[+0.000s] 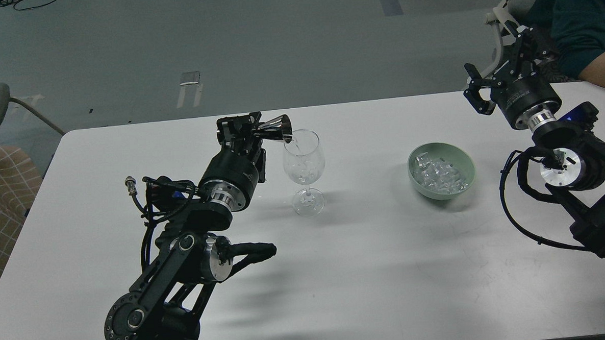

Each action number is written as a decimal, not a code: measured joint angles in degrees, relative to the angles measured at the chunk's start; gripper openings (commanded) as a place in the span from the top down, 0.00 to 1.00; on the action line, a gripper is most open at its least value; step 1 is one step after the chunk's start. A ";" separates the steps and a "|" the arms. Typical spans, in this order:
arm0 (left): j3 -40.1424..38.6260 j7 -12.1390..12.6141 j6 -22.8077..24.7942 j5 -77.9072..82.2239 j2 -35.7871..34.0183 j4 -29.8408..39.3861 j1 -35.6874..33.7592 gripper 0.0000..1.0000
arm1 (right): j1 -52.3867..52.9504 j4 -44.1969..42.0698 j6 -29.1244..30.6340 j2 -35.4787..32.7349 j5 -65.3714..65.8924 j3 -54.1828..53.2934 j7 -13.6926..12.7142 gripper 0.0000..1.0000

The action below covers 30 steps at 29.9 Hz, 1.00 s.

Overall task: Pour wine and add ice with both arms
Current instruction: 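Tilt the jigger over the wine glass with the left gripper to pour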

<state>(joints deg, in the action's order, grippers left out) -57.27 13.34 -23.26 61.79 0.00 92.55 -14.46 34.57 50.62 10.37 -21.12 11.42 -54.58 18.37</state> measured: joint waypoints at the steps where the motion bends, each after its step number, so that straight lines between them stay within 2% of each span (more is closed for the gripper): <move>1: 0.22 0.05 -0.19 0.67 0.00 -0.06 -0.03 1.00 | -0.12 0.00 0.00 0.00 0.00 0.00 0.00 0.00; 12: 1.41 1.60 -1.82 8.46 0.00 -0.88 -0.86 1.00 | -0.47 0.00 0.00 0.06 0.00 0.00 0.00 0.00; 20: 1.53 4.01 -2.96 14.31 0.00 -1.74 -1.69 1.00 | -0.47 0.00 0.00 0.11 0.00 0.00 0.00 0.00; 30: 5.81 6.26 -3.71 20.57 0.00 -2.02 -2.29 1.00 | -0.72 0.07 0.00 0.11 0.00 0.00 0.00 0.00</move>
<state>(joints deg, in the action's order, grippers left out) -51.46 19.60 -26.97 82.36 0.00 90.53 -16.75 33.85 50.70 10.37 -21.01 11.43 -54.58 18.37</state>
